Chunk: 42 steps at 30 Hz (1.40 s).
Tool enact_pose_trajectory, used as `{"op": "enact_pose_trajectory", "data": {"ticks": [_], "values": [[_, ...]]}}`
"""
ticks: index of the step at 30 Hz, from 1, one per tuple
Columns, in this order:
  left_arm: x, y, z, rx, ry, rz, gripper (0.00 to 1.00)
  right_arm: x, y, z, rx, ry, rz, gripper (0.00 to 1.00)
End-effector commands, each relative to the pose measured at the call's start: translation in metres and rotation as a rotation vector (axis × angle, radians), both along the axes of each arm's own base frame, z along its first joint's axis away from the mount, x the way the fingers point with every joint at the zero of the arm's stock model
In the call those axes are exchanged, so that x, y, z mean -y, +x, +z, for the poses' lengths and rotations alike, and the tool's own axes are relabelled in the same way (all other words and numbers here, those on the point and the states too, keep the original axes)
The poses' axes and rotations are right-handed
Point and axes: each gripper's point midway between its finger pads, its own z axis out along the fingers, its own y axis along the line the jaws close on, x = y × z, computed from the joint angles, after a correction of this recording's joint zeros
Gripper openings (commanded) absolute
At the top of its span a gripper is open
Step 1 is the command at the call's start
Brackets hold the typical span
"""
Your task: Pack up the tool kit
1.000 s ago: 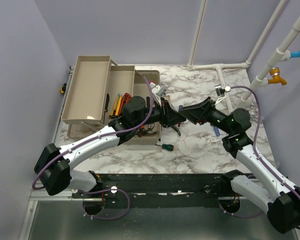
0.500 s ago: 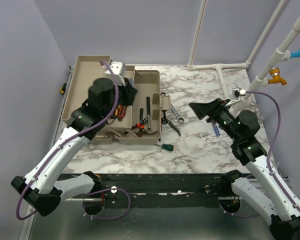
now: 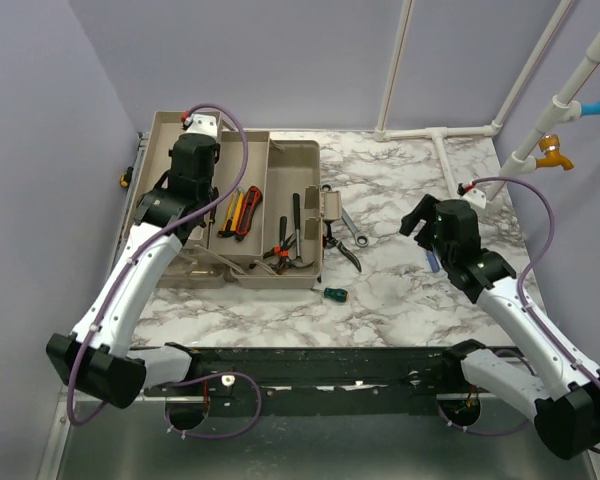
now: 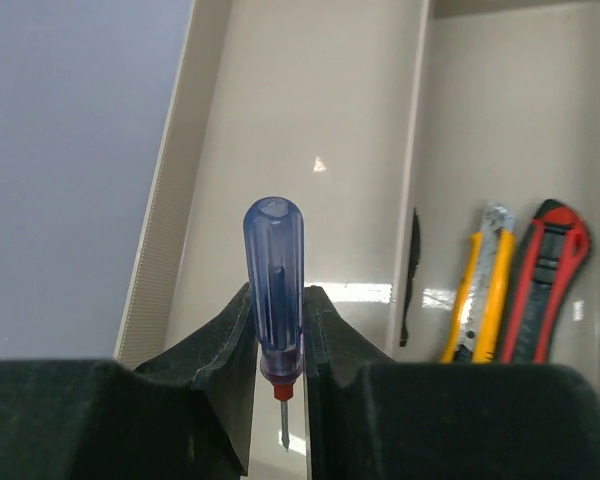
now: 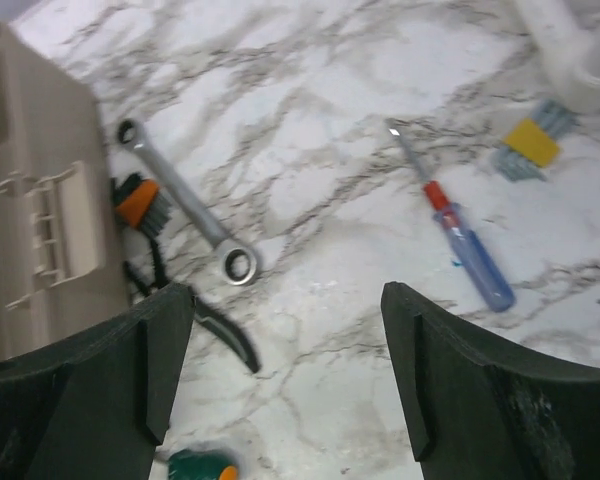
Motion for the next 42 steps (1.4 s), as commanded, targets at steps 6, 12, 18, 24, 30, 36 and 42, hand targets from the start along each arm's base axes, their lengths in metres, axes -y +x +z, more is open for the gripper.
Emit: {"op": "enact_pose_trajectory", "data": {"ticks": [6,12,18,24,30,36,42], "values": [[-0.024,0.017,-0.037,-0.143,0.131,0.084,0.49,0.054,-0.013,-0.061,-0.283,-0.230,-0.294,0.83],[0.002,0.006,-0.004,-0.076,-0.072,0.059,0.99,0.063,-0.017,-0.082,-0.324,-0.273,-0.335,0.84],[0.057,-0.026,0.021,0.057,-0.284,-0.135,0.99,0.060,-0.005,-0.097,-0.322,-0.348,-0.250,0.83],[0.118,-0.064,0.018,0.056,-0.571,-0.414,0.99,0.051,0.018,-0.117,-0.361,-0.329,-0.132,0.84],[0.148,-0.100,0.007,0.000,-0.660,-0.609,0.99,0.057,0.035,-0.144,-0.428,-0.223,-0.071,0.84],[0.140,-0.122,-0.001,0.008,-0.668,-0.647,0.99,0.068,0.033,-0.170,-0.526,-0.217,-0.077,0.79],[0.135,-0.130,0.006,0.049,-0.680,-0.656,0.99,0.043,0.030,-0.178,-0.548,-0.115,0.024,0.35]]}}
